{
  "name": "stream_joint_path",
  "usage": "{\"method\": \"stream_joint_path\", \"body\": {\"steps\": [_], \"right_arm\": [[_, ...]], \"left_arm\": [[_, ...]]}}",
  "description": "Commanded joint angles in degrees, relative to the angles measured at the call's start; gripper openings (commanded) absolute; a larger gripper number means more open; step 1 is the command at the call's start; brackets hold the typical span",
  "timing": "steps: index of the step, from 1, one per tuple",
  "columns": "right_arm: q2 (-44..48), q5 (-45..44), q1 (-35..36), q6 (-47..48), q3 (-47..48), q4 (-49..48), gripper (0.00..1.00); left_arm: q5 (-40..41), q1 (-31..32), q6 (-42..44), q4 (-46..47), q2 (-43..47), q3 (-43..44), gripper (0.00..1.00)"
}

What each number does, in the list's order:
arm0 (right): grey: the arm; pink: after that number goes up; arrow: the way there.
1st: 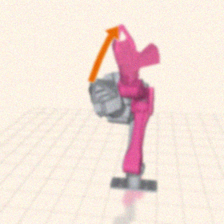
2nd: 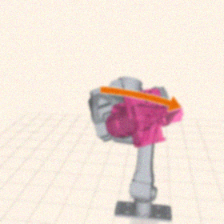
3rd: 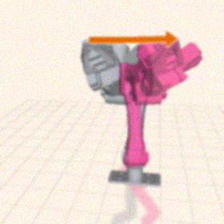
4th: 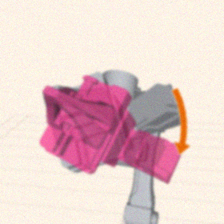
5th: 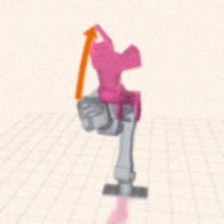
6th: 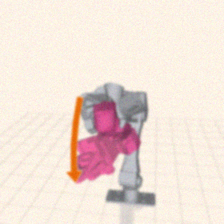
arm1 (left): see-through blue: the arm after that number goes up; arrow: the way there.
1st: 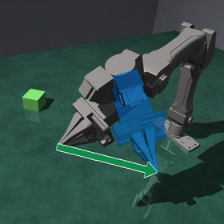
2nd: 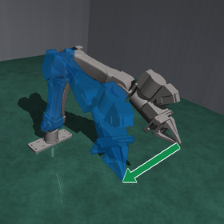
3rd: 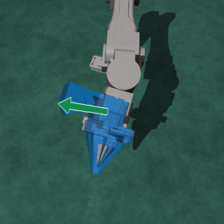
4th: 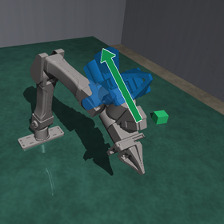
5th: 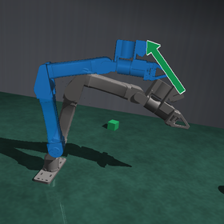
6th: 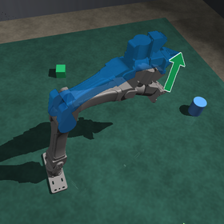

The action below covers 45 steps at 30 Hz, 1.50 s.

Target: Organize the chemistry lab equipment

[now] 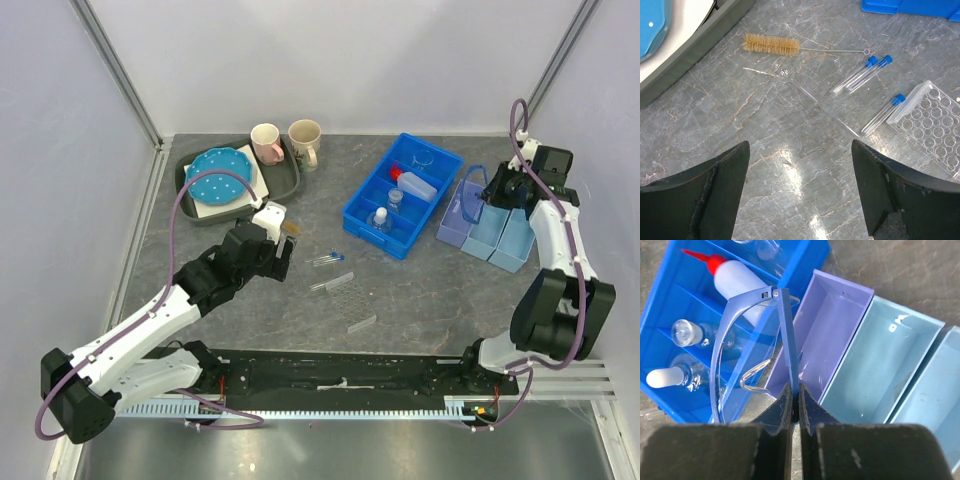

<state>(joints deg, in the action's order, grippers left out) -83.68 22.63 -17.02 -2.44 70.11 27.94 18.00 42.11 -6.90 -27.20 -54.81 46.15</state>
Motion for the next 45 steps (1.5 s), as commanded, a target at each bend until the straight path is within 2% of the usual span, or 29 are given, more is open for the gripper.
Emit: {"method": "stream_joint_path", "body": {"steps": [1,8,17,24,29,36,40,45], "right_arm": [[-5.26,3.56,-1.97,-4.67,0.47,-2.45,0.1],[-12.55,3.82,-3.11,-7.93,1.18,-4.47,0.1],[-16.33,4.09,-3.2,-9.51,1.52,-5.27,0.13],[-17.04,4.0,-3.29,-9.25,3.02,-4.92,0.3],[-15.03,4.26,-3.29,-7.85,4.42,-4.21,0.35],[-10.19,4.87,-3.29,-2.84,5.13,-3.95,0.5],[-5.81,10.4,-3.29,3.56,4.87,-2.9,0.54],[0.08,19.8,-3.2,10.77,2.94,-2.19,0.69]], "left_arm": [[-0.16,-0.18,2.68,1.63,0.75,0.61,0.88],[0.19,-0.18,2.77,1.54,1.28,0.52,0.88],[-0.25,-0.18,3.12,1.27,1.46,0.52,0.87],[-0.24,-0.18,3.12,1.27,1.9,0.43,0.87],[-0.33,-0.18,3.2,1.1,2.07,0.43,0.87],[-1.03,-0.18,2.85,1.19,1.81,0.52,0.87],[-1.21,-0.18,2.15,1.71,2.16,0.34,0.87],[-3.76,-0.71,1.18,3.38,2.51,-0.27,0.87]]}}
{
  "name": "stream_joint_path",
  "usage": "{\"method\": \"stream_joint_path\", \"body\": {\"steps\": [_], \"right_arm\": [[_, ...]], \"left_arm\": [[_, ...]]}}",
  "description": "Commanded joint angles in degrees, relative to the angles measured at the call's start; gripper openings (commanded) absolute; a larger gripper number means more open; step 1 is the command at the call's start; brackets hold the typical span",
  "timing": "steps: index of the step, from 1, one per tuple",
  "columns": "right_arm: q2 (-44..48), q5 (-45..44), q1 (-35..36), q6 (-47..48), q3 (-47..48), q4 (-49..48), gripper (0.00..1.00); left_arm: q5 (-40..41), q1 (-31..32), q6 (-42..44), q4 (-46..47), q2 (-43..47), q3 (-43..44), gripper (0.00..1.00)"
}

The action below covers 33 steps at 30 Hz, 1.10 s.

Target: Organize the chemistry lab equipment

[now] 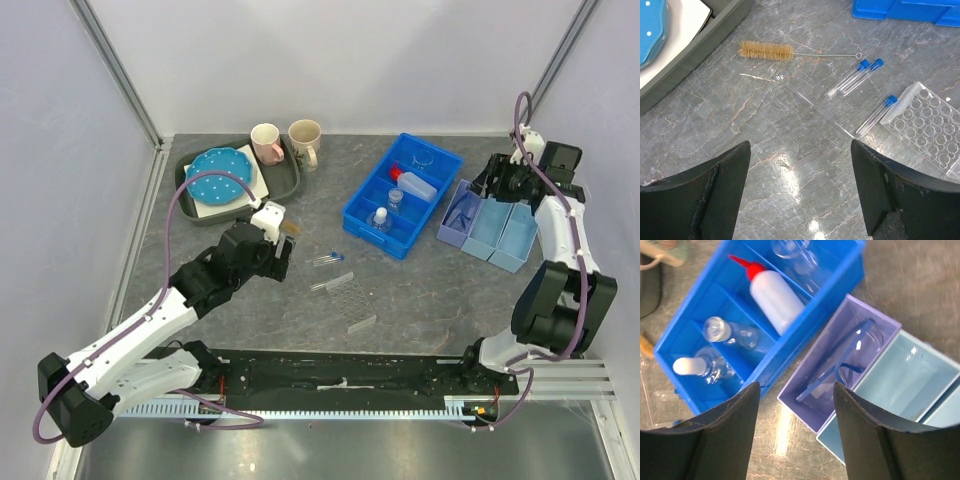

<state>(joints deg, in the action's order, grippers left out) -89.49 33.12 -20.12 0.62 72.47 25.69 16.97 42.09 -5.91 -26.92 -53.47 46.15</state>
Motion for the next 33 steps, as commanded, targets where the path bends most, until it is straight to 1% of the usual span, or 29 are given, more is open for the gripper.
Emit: {"method": "stream_joint_path", "body": {"steps": [1,2,4,7,8,9,10,11,12,14,19,23,28,31,32,33], "right_arm": [[7.82,10.63,-0.01,8.25,-0.73,-0.38,0.7],[8.89,11.43,0.08,8.78,-1.44,-0.64,0.73],[11.6,13.79,0.25,9.92,-3.81,-1.52,0.76],[15.29,14.6,0.96,11.33,-7.07,-2.75,0.82],[16.27,14.51,1.22,11.77,-7.77,-3.01,0.89],[17.06,14.6,1.4,12.38,-8.91,-3.19,0.92],[17.94,15.38,1.92,12.99,-9.36,-3.19,0.98],[18.21,16.0,2.01,13.0,-9.71,-3.11,0.98],[18.3,16.62,2.1,12.83,-10.06,-3.1,0.98],[18.13,19.07,2.36,11.42,-11.73,-3.72,0.98],[19.18,23.47,2.63,7.99,-17.0,-8.55,0.98],[19.53,24.88,2.8,8.78,-18.67,-8.55,0.98],[19.53,25.94,2.89,9.66,-20.7,-8.73,0.98],[19.27,25.85,2.8,9.75,-21.75,-9.52,0.98],[19.36,25.68,2.8,9.84,-22.01,-9.78,0.98],[19.36,25.5,2.89,10.01,-22.54,-9.96,0.98]], "left_arm": [[-3.08,-1.04,0.03,3.19,1.09,-0.27,0.88],[-4.3,-1.39,-0.41,3.36,1.0,-0.36,0.88],[-6.33,-3.23,-1.03,4.41,0.83,-0.62,0.88],[-13.0,-7.44,-2.26,6.08,0.21,-0.8,0.88],[-16.41,-8.67,-3.22,6.35,-0.05,-0.8,0.88],[-18.36,-10.95,-3.92,6.61,-0.57,-0.71,0.88],[-20.12,-12.19,-5.93,7.05,-0.75,-0.71,0.88],[-23.62,-13.25,-7.08,7.49,-0.93,-0.8,0.88],[-25.04,-14.91,-8.4,7.84,-1.37,-1.32,0.87],[-27.68,-15.8,-12.44,9.33,-1.89,-1.85,0.87],[-29.8,-16.51,-21.05,10.92,-5.75,-2.73,0.87],[-31.99,-16.6,-23.0,11.71,-10.41,-1.77,0.85],[-35.08,-16.51,-23.61,10.48,-17.7,3.67,0.84],[-34.12,-16.6,-25.8,8.55,-23.24,7.45,0.84],[-32.63,-16.42,-26.51,7.16,-24.73,8.85,0.84],[-32.18,-16.42,-26.95,5.66,-28.75,12.0,0.83]]}}
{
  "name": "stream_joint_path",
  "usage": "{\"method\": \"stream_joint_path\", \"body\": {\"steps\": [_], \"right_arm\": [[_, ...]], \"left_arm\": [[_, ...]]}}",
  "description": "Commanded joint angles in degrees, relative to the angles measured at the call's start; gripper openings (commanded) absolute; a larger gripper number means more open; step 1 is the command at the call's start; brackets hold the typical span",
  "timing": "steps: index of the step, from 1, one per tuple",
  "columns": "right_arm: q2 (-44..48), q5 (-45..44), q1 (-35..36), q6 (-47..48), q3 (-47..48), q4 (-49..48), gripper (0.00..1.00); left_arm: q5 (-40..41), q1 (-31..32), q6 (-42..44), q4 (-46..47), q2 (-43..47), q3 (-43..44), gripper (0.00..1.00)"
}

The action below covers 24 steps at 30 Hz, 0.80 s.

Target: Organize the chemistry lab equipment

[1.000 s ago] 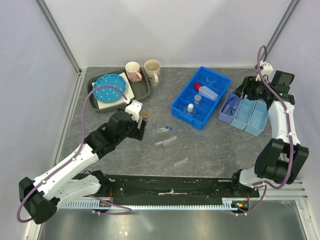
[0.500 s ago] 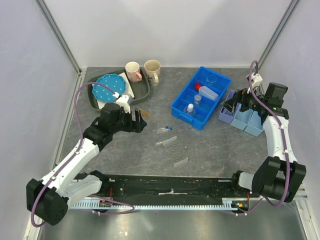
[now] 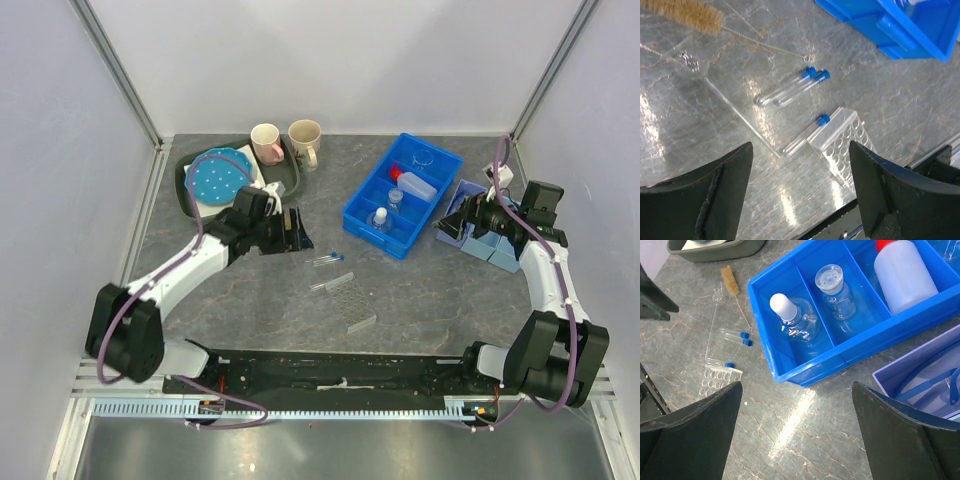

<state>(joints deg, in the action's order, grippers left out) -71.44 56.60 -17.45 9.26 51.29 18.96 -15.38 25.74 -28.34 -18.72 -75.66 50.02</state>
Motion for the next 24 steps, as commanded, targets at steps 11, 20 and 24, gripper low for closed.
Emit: {"method": "stream_joint_path", "body": {"steps": [11,20,24], "right_arm": [[0.25,-0.08,0.14,2.43,-1.28,-2.79,0.98],[0.77,-1.67,0.49,2.35,-0.22,-2.17,0.98],[0.6,-2.28,0.67,2.35,0.04,-2.09,0.98]], "left_arm": [[33.65,8.27,-14.81,-29.86,-28.21,36.69,0.82],[32.08,8.37,-18.77,-30.85,-36.57,44.63,0.7],[33.04,8.37,-22.45,-31.02,-38.42,45.52,0.68]]}}
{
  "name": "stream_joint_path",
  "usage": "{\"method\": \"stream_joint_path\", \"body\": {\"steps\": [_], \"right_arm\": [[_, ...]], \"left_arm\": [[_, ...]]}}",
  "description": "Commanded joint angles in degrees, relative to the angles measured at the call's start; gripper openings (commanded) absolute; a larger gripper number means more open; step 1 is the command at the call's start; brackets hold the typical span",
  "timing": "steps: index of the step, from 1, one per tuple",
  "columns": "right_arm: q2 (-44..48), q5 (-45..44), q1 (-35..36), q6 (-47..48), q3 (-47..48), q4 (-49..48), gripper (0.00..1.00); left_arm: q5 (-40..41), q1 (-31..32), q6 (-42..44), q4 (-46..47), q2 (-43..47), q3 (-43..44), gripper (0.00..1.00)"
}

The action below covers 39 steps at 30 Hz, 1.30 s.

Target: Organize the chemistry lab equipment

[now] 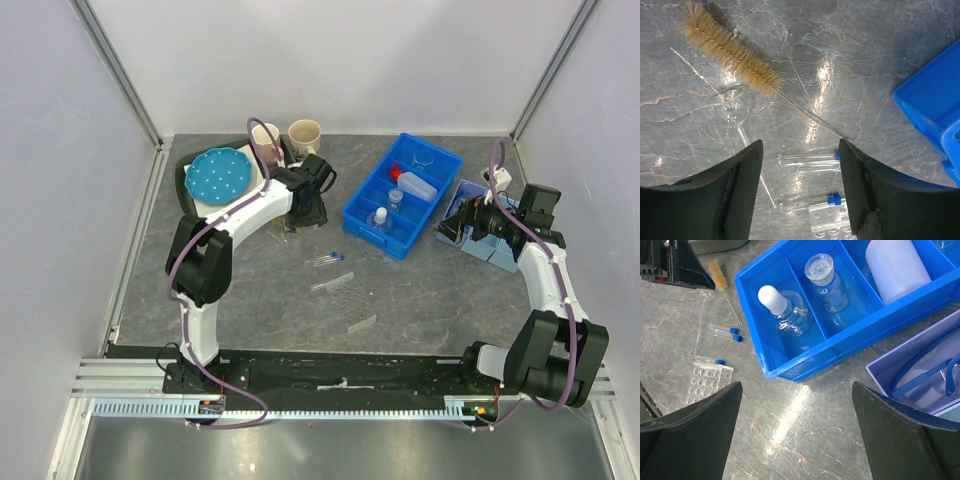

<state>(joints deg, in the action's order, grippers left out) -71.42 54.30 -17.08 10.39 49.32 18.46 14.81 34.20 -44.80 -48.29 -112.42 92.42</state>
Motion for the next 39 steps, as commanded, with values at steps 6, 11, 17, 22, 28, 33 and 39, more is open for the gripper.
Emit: {"method": "stream_joint_path", "body": {"steps": [6,11,17,22,28,33,39], "right_arm": [[0.66,-0.25,0.56,1.3,2.01,-1.5,0.98],[0.23,-1.04,0.65,1.47,2.18,-1.14,0.98],[-0.3,-1.31,0.82,1.56,2.45,-0.97,0.98],[-0.56,-1.66,0.91,1.56,2.54,-0.88,0.98],[-0.74,-1.66,1.0,1.47,2.54,-0.71,0.98],[-0.92,-1.66,1.09,1.56,2.71,-0.62,0.98],[-1.09,-1.57,1.09,1.56,2.89,-0.53,0.98]], "left_arm": [[3.82,-0.09,-8.81,-2.51,-5.61,6.01,0.59],[5.93,-0.18,-9.43,-4.0,-8.43,7.77,0.54],[5.58,-0.18,-9.87,-3.74,-10.71,7.51,0.5],[5.58,-0.18,-9.35,-3.74,-12.47,8.04,0.46],[5.23,-0.36,-8.99,-3.39,-13.53,8.3,0.42],[5.23,-0.45,-10.04,-3.04,-14.05,8.12,0.38],[4.62,-0.53,-10.84,-2.33,-14.32,8.04,0.32]]}}
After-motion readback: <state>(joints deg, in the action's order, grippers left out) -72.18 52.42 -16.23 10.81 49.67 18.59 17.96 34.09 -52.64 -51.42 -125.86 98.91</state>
